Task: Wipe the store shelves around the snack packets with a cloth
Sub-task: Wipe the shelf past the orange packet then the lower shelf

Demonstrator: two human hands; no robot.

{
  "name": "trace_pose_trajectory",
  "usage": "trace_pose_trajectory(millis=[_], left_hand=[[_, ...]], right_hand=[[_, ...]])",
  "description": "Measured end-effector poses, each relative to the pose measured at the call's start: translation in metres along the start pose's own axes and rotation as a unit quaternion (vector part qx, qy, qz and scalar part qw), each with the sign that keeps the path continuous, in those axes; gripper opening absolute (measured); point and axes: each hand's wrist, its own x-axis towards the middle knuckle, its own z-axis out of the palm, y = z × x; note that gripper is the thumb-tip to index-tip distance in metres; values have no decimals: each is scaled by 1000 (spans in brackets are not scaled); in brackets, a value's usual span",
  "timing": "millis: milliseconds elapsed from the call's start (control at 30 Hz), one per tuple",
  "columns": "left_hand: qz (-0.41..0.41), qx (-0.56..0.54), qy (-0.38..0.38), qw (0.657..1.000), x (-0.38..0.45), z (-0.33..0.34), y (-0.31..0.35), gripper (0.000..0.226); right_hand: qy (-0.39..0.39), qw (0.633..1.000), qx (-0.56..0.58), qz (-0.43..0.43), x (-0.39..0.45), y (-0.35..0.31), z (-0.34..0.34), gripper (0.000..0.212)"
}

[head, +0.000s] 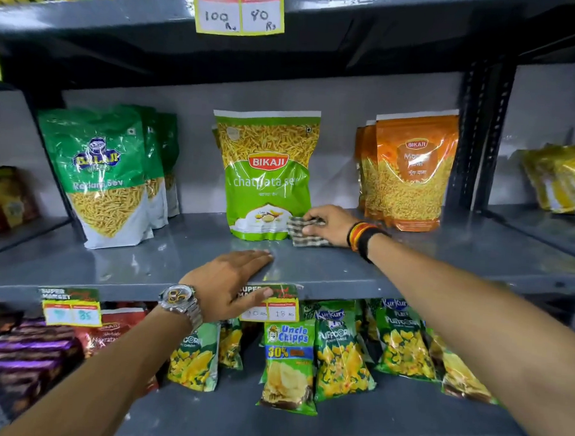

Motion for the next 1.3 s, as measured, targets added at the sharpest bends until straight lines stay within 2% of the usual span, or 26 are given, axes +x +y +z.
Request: trace_pose_trajectory(millis=[133, 200, 300, 333, 433, 533, 700, 833, 867, 933, 1000, 1067, 1200, 1300], left_hand=[[7, 0, 13, 1000, 0, 4, -3, 73], [9, -1, 13, 1000, 1, 4, -5, 74], [8, -2, 13, 1000, 1, 4, -5, 75], [8, 0, 14, 1000, 0, 4, -5, 76], [7, 2, 9, 1000, 0, 4, -3, 76], [0, -2, 2, 1000, 0, 2, -2, 76], [-9, -8, -13, 1000, -2, -1, 0, 76], [-17, -24, -28, 999, -2, -2, 1, 74], [-23, -24, -29, 999, -1, -3, 1, 74], [-26, -15, -29, 999, 1, -5, 4, 77], [-14, -4, -29, 999, 8, -8, 11, 78], [13, -2, -25, 1000, 18, -9, 17, 75], [56, 0, -27, 998, 34, -2, 16, 69], [67, -7, -27, 997, 35, 3, 14, 70]], right_hand=[[-41, 999, -2, -1, 6, 2, 12, 41], [-101, 994, 24, -25, -5, -2, -1, 40], [-184, 981, 56, -33, -30, -2, -31, 27], [-175, 982, 63, -22, -34, 0, -41, 25], [-62, 996, 61, 19, -27, 25, -49, 31], [-31, 997, 6, 64, -18, 36, -28, 39], [-83, 994, 44, -49, -71, -5, -14, 23], [-150, 985, 63, -47, -133, -14, -51, 25], [-139, 986, 79, -39, -139, -9, -63, 24], [-66, 992, 106, -12, -136, 5, -79, 23], [13, 995, 102, 12, -116, 21, -85, 22], [58, 994, 84, 37, -87, 33, -83, 20], [107, 990, 74, 53, -28, 37, -67, 20], [86, 994, 56, 47, 16, 35, -52, 29]])
